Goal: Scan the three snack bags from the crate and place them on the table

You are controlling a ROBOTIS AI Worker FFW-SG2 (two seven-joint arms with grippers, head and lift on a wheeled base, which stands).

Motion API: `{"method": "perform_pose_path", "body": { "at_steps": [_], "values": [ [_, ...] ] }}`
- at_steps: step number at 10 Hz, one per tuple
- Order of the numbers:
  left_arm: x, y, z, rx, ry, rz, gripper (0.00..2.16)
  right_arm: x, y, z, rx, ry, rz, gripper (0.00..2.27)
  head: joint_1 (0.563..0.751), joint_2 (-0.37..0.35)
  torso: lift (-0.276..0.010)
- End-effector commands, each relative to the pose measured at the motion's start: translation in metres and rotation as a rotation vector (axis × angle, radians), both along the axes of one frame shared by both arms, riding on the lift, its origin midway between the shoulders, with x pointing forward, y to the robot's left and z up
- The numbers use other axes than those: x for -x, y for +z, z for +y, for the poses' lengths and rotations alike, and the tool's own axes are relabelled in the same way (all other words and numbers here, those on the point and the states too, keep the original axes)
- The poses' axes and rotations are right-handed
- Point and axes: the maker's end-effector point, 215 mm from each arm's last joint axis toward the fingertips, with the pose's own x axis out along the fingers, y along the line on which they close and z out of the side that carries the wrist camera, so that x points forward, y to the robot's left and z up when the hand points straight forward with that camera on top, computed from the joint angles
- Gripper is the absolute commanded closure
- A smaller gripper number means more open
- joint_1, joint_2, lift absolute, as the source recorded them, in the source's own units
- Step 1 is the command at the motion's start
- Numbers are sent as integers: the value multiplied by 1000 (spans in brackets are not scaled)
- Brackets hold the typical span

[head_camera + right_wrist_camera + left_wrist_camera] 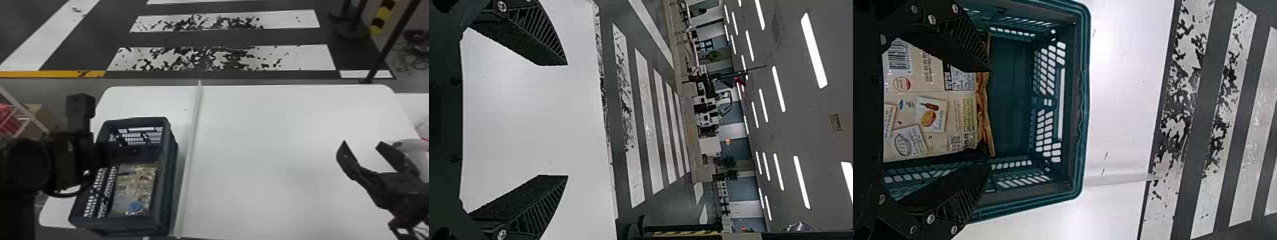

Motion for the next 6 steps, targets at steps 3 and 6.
{"method": "perform_pose_path", "body": {
  "at_steps": [3, 6],
  "values": [
    [21, -22, -2, -13, 8, 54, 211, 0, 6, 0, -5, 2, -11, 76, 695, 105, -62],
    [44, -42, -10, 15, 12, 99, 211, 0, 9, 3, -4, 23, -17, 76, 695, 102, -62]
  ]
}}
